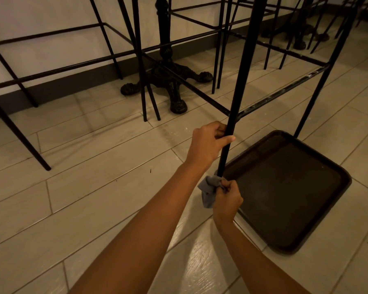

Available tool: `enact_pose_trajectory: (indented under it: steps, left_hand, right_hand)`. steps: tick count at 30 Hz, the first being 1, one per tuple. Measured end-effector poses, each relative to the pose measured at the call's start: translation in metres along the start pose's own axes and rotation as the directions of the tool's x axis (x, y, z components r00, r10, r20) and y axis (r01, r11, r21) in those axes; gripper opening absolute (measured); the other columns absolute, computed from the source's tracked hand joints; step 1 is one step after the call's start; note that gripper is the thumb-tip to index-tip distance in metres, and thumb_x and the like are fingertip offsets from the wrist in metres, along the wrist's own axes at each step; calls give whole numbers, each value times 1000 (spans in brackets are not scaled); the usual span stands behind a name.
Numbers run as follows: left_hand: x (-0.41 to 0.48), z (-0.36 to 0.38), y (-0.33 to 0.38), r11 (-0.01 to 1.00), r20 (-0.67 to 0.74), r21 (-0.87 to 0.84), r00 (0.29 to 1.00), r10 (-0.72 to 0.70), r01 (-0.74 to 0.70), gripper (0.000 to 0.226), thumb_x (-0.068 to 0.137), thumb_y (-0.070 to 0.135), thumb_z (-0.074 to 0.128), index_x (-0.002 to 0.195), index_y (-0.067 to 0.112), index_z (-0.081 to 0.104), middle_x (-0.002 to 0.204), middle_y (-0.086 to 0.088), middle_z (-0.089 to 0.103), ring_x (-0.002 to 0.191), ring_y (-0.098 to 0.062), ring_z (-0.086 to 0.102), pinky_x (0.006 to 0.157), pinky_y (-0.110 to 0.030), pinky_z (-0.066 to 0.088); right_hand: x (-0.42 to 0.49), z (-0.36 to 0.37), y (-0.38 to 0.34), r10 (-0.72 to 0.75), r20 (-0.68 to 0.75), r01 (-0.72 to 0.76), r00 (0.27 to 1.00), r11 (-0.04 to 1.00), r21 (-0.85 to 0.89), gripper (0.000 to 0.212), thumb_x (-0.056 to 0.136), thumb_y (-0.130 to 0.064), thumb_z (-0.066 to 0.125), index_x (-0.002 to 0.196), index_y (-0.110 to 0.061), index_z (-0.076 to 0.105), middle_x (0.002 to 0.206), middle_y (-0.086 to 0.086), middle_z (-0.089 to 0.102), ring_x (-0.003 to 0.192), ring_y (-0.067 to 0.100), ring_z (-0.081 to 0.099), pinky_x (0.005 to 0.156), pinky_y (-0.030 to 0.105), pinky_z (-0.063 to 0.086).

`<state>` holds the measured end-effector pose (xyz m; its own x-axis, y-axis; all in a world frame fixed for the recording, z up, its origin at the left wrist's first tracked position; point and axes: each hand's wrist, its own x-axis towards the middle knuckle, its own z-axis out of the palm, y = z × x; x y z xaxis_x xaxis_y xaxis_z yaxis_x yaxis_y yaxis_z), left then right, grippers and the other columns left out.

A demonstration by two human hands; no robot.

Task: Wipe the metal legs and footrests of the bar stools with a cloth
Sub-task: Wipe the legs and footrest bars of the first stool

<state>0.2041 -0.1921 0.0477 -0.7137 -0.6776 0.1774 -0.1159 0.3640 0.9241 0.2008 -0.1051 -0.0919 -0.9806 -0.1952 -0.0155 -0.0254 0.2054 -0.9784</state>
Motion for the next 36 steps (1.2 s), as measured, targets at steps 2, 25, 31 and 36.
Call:
enact_pose_trajectory:
  steps: [2,25,31,36]
  left_hand:
    - [0,0,0,1000,-3,-2,1000,4,-4,29,80,11,70,106,2,64,101,-12,71,86,-5,62,70,-2,47]
    - [-1,2,-4,1000,-2,-17,1000,20,-20,27,80,12,70,105,3,65,100,-10,71,91,-10,67,80,-15,53]
    - [0,2,-6,1000,-9,-22,1000,6,-6,27,80,13,70,105,4,66,100,-10,72,89,-9,67,80,-15,53]
    - [-2,2,-4,1000,-1,-6,1000,15,-15,28,81,13,69,107,3,65,102,-10,71,94,-13,67,82,-17,53]
  right_hand:
    - [1,-1,3,19,33,-18,999,999,-42,17,86,6,50,75,-7,47,69,1,50,62,4,45,53,-1,39]
    - [3,1,24,80,71,-67,994,983,-172,19,83,9,50,69,-4,47,70,7,52,64,15,48,49,6,40]
    - [-5,-5,22,69,60,-66,996,996,-62,13,85,6,51,79,-6,52,82,8,58,75,15,53,56,2,42]
    - [-4,3,22,86,27,-85,996,995,-49,15,84,7,52,78,-6,47,85,9,55,79,17,53,56,3,42]
